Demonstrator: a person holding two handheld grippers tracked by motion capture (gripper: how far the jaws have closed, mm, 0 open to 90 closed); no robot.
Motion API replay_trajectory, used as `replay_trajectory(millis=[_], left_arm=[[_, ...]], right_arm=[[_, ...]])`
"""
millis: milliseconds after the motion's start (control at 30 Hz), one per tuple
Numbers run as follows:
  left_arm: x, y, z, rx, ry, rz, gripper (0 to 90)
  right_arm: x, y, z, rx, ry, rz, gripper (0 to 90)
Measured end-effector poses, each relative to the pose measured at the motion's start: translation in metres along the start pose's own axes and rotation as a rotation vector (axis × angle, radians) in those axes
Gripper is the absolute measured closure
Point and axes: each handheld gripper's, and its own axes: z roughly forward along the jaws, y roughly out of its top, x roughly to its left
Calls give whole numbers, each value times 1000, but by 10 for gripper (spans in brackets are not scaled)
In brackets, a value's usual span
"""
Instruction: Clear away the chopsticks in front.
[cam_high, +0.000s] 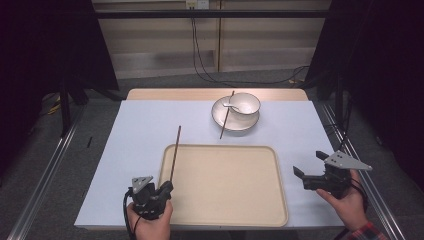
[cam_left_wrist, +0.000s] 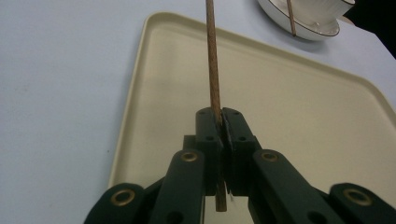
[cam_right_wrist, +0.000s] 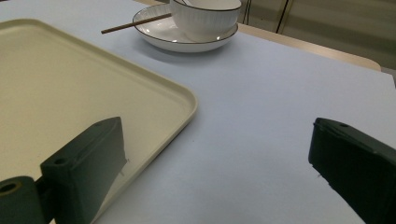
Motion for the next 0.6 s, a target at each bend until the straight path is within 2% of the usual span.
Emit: replay_trajectory(millis=[133, 367, 600], left_arm=[[0, -4, -6, 8, 10, 9, 863], [-1, -9, -12, 29, -1, 21, 862], [1, -14, -21, 25, 6, 6, 862]], right_arm=[[0, 0, 0, 1, 1, 0, 34], [1, 0, 1, 4, 4, -7, 34], [2, 0, 1, 6, 1, -9, 35]])
